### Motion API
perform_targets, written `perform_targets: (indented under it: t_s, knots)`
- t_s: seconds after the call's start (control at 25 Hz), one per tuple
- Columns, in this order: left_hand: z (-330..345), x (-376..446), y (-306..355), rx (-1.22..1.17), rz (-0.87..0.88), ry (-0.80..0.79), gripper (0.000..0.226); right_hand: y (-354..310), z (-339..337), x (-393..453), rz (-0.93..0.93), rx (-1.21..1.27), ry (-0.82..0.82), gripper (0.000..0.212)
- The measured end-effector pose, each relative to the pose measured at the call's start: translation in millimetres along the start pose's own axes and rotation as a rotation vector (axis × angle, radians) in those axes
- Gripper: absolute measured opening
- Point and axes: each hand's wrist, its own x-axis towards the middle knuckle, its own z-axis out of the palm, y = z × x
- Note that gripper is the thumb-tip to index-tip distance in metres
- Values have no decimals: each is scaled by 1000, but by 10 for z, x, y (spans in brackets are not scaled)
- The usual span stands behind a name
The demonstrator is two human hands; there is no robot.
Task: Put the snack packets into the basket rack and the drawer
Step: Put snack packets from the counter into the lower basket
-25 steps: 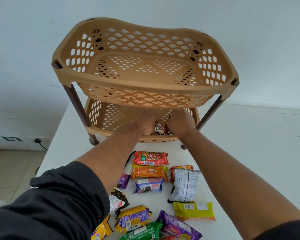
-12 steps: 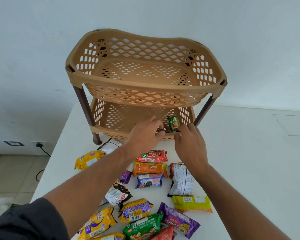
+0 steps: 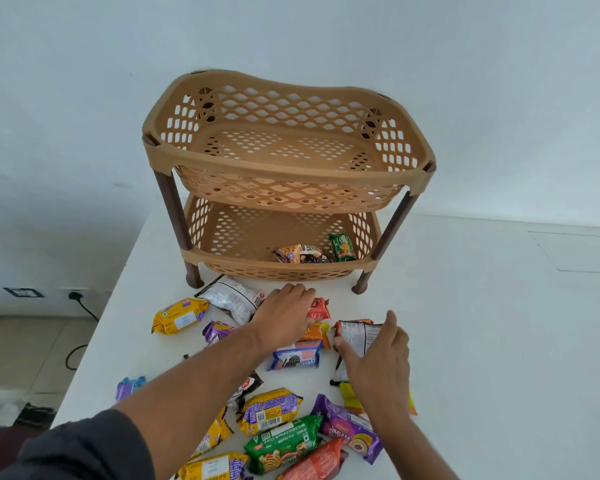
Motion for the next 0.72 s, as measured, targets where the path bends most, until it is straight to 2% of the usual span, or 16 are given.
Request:
perform_targets:
  t_s: [0.12,0.24,0.52,0.72]
  knots:
    - [34,36,-13,33,-5,-44,52,-1,128,-93,44,-5,-59,121]
    - [50,60,-26,61,1,-54,46,2,192,-114,55,-35,-88,124]
    - [-7,11,-20,107,33,-36,44,57,213,-59,18,-10,-98,106]
    - [-258,-41,93,-34,12,59,49,-5,120,-8,5,-27,-106,98]
